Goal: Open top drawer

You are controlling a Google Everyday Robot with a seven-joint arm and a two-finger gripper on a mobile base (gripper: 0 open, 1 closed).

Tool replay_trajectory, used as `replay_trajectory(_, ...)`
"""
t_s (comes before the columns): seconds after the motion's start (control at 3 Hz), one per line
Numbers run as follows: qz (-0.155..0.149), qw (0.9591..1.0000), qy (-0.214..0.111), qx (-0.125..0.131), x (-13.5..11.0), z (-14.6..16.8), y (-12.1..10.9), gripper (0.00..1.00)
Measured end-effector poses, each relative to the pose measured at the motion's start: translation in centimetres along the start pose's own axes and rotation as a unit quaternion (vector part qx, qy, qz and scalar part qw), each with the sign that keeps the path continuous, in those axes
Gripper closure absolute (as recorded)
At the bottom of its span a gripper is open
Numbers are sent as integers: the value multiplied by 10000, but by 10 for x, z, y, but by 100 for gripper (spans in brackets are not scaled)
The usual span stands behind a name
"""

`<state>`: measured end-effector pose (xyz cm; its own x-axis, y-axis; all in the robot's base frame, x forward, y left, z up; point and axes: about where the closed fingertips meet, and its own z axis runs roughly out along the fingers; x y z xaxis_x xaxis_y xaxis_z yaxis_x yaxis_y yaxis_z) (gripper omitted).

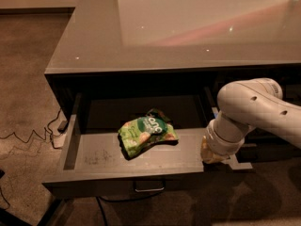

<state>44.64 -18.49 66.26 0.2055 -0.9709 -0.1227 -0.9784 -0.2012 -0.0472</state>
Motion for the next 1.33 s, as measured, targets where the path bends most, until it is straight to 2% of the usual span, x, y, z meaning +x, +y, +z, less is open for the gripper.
replay_trajectory(0.33, 0, 10000, 0, 1, 0, 0, 0, 100)
replay_trajectory(0.67, -52, 9993, -95, 354, -4, -23, -8, 100)
replay_trajectory(1.0, -302, 9963, -220, 770, -22, -46, -29, 100)
replay_trajectory(1.33, -480, 9946, -393, 833, -35, -43, -42, 100)
